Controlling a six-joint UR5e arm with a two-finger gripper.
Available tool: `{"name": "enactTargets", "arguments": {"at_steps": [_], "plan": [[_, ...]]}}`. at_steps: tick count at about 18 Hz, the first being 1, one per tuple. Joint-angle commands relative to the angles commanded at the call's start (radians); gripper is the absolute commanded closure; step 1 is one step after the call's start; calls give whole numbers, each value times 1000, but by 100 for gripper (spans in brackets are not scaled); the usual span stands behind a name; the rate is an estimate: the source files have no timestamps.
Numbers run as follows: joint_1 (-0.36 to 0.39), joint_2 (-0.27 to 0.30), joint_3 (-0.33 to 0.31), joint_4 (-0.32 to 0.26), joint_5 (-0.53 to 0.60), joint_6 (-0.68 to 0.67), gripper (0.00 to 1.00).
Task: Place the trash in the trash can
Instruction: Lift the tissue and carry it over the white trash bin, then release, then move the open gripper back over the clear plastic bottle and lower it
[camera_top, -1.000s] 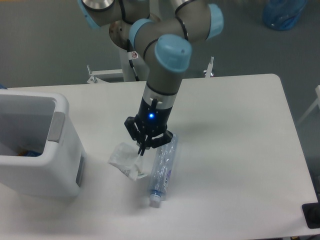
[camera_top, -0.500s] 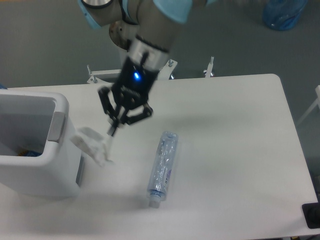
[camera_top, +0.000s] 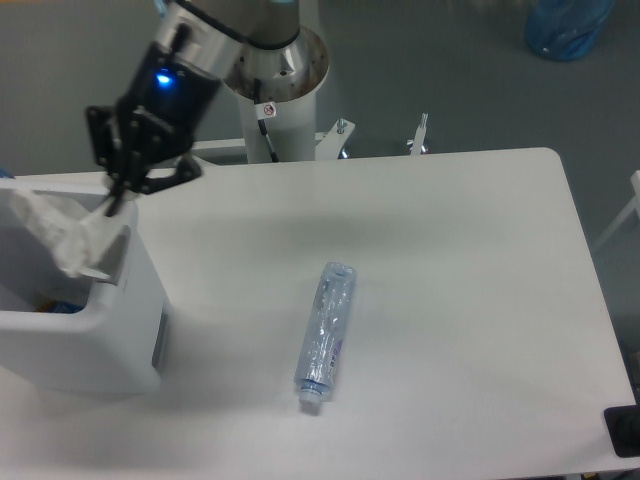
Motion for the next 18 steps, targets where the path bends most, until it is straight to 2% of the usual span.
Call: {"name": "enactTargets", "arguments": {"at_steps": [1,9,12,13,18], "plan": [[-6,-8,5,5,2,5,0],[4,-34,14,9,31,5,0],[107,-55,15,11,43,6,0],[168,-80,23,11,44,6,0],[311,-228,92,15,66,35,0]]}}
